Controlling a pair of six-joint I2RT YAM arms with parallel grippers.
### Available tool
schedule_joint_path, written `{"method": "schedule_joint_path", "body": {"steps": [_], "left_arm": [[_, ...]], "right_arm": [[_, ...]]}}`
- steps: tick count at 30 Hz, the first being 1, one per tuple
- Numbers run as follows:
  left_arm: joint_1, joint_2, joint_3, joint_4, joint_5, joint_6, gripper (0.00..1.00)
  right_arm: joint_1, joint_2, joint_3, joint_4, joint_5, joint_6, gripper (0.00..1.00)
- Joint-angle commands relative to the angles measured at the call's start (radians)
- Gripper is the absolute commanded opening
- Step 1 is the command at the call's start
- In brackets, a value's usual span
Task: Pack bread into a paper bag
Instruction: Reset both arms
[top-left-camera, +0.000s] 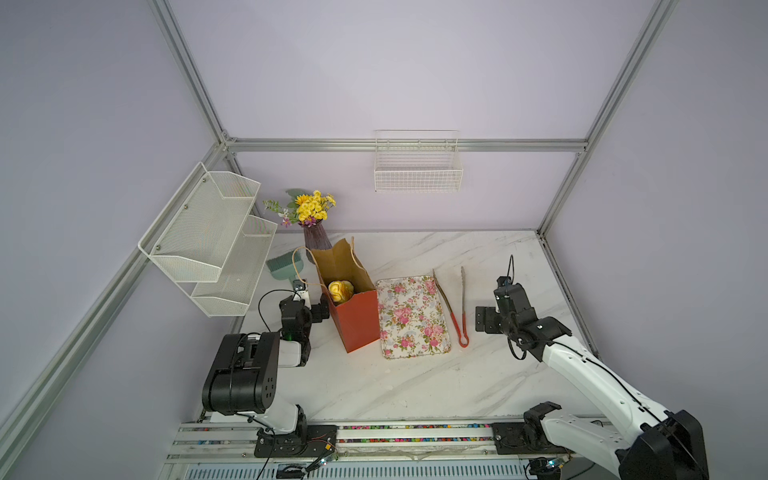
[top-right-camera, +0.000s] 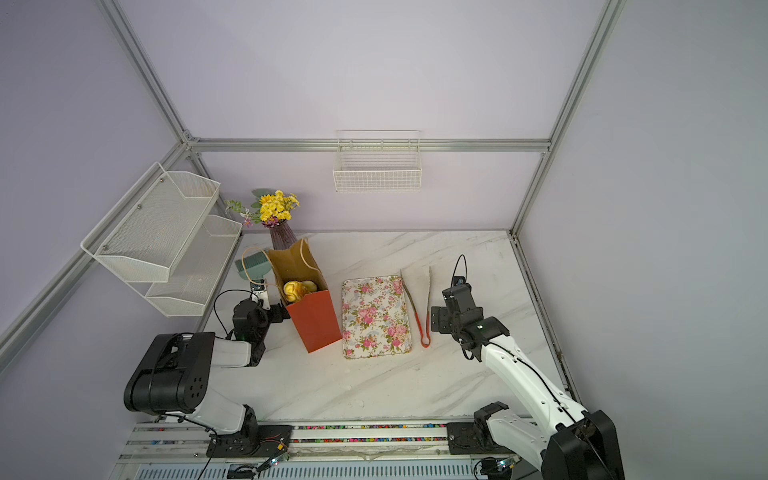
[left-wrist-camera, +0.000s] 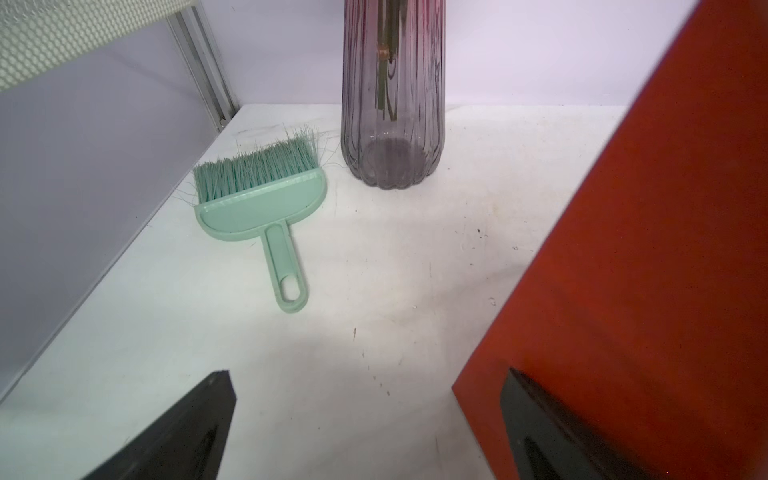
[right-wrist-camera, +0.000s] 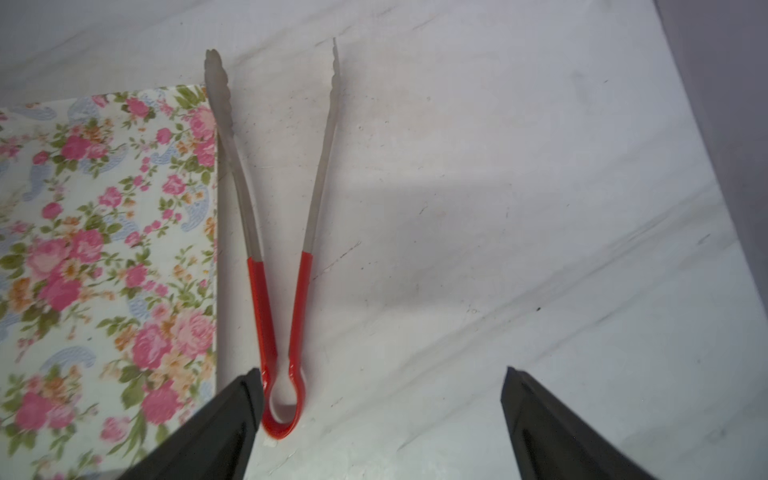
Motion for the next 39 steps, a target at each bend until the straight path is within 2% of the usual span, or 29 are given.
{"method": "schedule_joint_path", "body": {"steps": [1,2,5,8,9,11,17,19,21,24,26,28,39], "left_arm": [[-0.003,-0.018,0.026,0.02,0.012,0.021,1.0],[-0.003,-0.014,0.02,0.036,0.014,0.02,1.0],[-0.003,-0.009,0.014,0.055,0.014,0.024,1.0],[-0.003,-0.009,0.014,0.055,0.013,0.025,1.0],[-0.003,-0.009,0.014,0.054,0.013,0.025,1.0],[-0.003,-0.009,0.015,0.055,0.014,0.024,1.0],[-0.003,-0.009,0.014,0.055,0.014,0.025,1.0],[-0.003,-0.009,0.015,0.056,0.014,0.024,1.0],[-0.003,-0.009,0.014,0.055,0.014,0.024,1.0],[-0.003,-0.009,0.014,0.055,0.014,0.024,1.0],[-0.003,-0.009,0.014,0.055,0.014,0.024,1.0],[-0.003,-0.009,0.015,0.056,0.014,0.024,1.0],[-0.004,-0.009,0.014,0.055,0.014,0.024,1.0]], "right_arm": [[-0.011,0.021,-0.105,0.349,0.238,-0.184,0.97],[-0.036,0.049,-0.136,0.419,0.26,-0.203,0.97],[-0.18,0.147,-0.217,0.57,0.04,-0.135,0.98],[-0.196,0.265,-0.342,0.947,-0.003,-0.191,0.97],[-0.209,0.322,-0.349,1.02,-0.013,-0.197,0.97],[-0.239,0.403,-0.331,1.072,-0.075,-0.186,0.97],[-0.266,0.682,-0.341,1.398,-0.162,-0.228,0.97],[-0.294,0.668,-0.354,1.375,-0.227,-0.213,0.97],[-0.296,0.705,-0.401,1.526,-0.256,-0.227,0.97],[-0.295,0.696,-0.402,1.501,-0.276,-0.238,0.97],[-0.299,0.695,-0.358,1.409,-0.318,-0.23,0.97],[-0.343,0.696,-0.353,1.402,-0.384,-0.206,0.97],[-0.347,0.692,-0.353,1.398,-0.375,-0.205,0.97]]}}
